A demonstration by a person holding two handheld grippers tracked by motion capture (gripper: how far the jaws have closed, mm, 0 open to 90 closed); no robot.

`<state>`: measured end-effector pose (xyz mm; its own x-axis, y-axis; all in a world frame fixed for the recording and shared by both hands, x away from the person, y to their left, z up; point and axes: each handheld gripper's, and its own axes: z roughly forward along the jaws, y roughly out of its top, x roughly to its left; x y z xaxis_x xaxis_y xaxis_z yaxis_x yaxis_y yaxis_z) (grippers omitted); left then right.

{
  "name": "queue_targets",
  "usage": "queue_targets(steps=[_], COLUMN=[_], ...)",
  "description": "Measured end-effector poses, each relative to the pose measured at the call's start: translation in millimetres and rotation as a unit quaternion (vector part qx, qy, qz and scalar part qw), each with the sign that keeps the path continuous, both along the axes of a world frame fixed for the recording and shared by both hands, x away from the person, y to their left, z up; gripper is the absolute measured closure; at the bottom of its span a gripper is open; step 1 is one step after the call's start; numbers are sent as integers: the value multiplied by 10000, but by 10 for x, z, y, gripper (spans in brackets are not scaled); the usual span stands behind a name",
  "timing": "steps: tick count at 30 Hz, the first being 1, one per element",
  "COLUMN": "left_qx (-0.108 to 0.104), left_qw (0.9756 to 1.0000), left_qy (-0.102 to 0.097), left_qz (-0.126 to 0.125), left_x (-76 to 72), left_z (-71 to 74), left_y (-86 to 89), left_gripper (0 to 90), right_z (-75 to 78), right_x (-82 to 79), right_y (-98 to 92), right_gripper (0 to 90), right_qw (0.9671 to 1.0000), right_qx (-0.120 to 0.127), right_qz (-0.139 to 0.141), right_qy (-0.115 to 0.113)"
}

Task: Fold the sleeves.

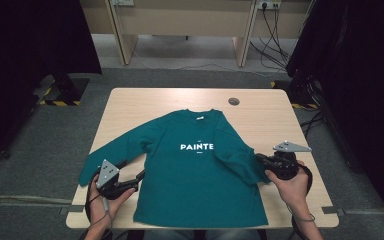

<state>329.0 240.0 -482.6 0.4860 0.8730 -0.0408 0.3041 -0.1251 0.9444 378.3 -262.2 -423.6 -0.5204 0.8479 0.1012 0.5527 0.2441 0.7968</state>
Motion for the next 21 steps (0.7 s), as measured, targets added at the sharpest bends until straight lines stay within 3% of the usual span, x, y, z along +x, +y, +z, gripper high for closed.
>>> queue_targets(steps=[11, 20, 21], left_qx=[-13, -19, -19], left_qw=[10000, 10000, 10000], left_qy=[4, 13, 13], left_qz=[-5, -12, -12], left_x=[-1, 3, 3], left_z=[0, 0, 0], left_y=[-3, -9, -9], left_gripper=[201, 201, 201], right_z=[52, 52, 69], right_x=[-246, -376, -417], right_y=[279, 360, 393], right_gripper=[891, 891, 891], right_qw=[9963, 9910, 9888], right_qx=[306, 523, 573], right_qz=[806, 1226, 1376], right_qy=[12, 92, 113])
